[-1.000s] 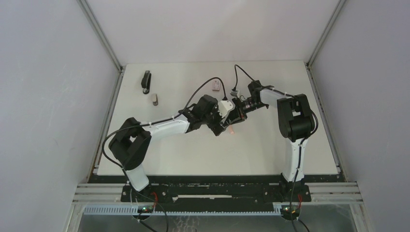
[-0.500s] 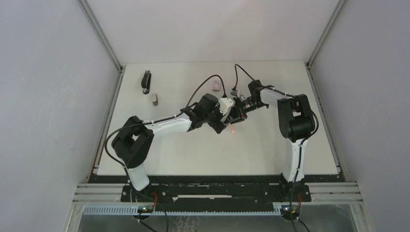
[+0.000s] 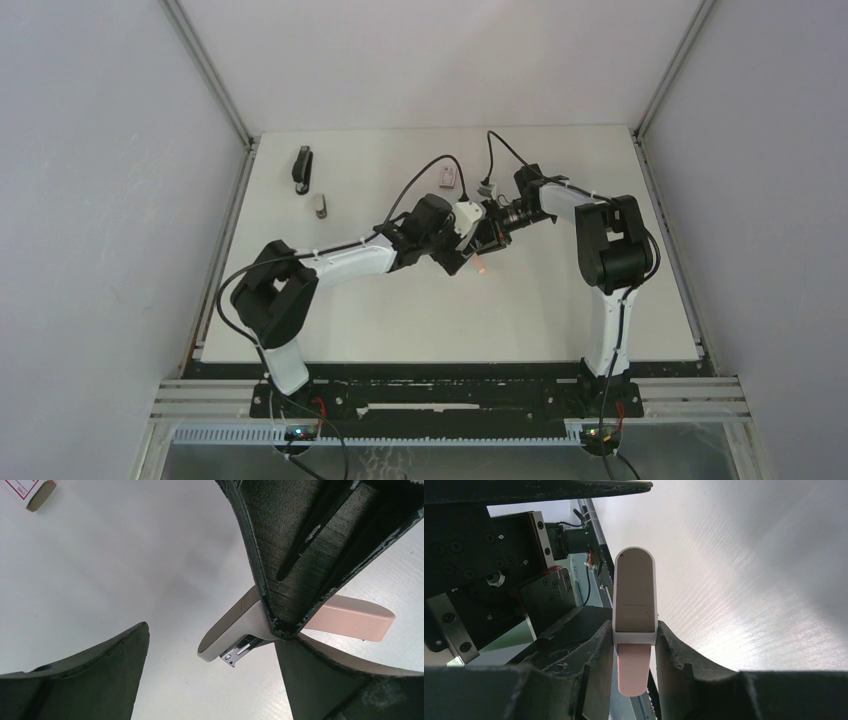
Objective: Unload the staples from the stapler
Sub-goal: Unload the staple at the center of the board.
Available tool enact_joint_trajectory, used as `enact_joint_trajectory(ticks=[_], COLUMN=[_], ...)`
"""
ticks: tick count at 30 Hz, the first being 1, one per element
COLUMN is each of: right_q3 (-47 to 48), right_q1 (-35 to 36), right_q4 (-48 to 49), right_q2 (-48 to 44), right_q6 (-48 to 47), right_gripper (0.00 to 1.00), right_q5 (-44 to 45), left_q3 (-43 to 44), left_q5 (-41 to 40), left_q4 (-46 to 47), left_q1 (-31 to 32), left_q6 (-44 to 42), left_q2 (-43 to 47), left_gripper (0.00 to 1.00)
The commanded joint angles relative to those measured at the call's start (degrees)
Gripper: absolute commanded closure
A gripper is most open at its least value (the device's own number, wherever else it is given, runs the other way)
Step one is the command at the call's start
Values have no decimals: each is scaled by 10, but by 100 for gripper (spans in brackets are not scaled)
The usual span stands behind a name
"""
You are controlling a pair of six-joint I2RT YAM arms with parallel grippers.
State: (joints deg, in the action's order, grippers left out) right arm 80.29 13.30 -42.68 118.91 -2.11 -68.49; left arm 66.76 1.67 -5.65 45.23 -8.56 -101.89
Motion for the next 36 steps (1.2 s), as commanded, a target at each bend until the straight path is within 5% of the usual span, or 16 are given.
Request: enact_joint_trajectory(ticks=[1,24,36], right_q3=[0,0,-6], right_q1=[-4,-16,-3], right_q4=[0,3,20], right_q2=[-37,-44,-57], right_q6=[3,-5,2], right_gripper=[76,76,76], right_q5=[-26,-6,21], left_q3=[-9,-62,-16], left_q5=[-11,45,98], left_q4=[19,31,28], left_q1=[-10,-41,-38], left_q6=[-1,-37,53], left_q2=[34,82,66], left_gripper=[3,4,0])
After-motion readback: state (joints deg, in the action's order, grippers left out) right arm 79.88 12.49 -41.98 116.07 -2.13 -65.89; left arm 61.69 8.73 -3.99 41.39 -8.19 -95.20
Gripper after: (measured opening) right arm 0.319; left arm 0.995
